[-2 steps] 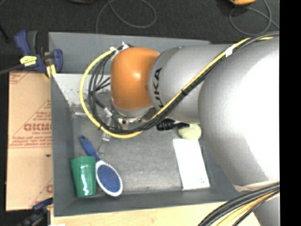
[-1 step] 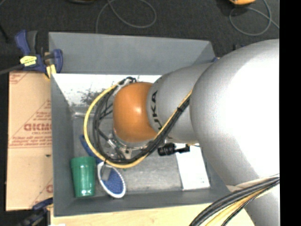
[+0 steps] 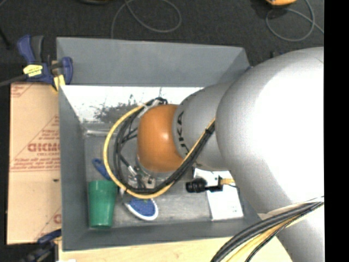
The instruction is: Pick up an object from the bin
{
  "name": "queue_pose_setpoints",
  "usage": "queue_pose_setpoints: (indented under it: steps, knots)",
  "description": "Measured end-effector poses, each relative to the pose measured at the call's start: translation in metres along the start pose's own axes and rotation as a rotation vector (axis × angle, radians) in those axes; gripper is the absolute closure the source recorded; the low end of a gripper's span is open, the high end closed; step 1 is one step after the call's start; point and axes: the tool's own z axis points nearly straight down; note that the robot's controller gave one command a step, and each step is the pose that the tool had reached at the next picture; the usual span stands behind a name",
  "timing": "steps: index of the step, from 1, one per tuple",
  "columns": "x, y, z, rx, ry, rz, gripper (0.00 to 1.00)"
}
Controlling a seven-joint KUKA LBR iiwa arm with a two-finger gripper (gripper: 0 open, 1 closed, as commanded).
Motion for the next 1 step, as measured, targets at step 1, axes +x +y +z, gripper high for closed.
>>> queue_pose_setpoints:
  steps: [1]
  knots:
    - [0.0000,0.0000,0.0000,0.000,0.000,0.001,1.00]
